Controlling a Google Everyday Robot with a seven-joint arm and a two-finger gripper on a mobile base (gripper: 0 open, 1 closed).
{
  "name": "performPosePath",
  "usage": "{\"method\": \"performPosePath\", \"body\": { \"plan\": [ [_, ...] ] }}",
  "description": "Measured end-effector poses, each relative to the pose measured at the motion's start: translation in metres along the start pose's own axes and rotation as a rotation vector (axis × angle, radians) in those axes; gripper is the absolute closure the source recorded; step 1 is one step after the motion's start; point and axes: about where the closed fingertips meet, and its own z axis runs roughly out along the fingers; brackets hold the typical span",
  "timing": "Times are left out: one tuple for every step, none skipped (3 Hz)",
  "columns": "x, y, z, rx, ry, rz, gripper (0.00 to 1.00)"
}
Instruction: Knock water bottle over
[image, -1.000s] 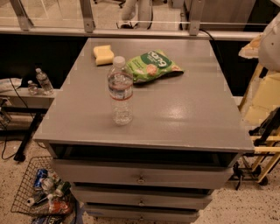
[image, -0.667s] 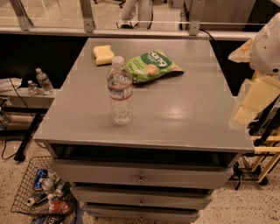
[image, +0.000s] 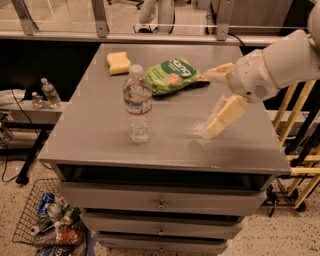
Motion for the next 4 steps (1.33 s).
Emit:
{"method": "performPosePath", "body": {
  "plan": [
    [-0.038, -0.005, 0.029, -0.058, -0.224, -0.017, 0.0],
    [-0.061, 0.007, 0.044, -0.132, -0.332, -0.029, 0.0],
    [-0.076, 0.019, 0.06, -0.207, -0.388, -0.037, 0.0],
    [-0.095, 0.026, 0.07, -0.244, -0.435, -0.058, 0.0]
  ]
}}
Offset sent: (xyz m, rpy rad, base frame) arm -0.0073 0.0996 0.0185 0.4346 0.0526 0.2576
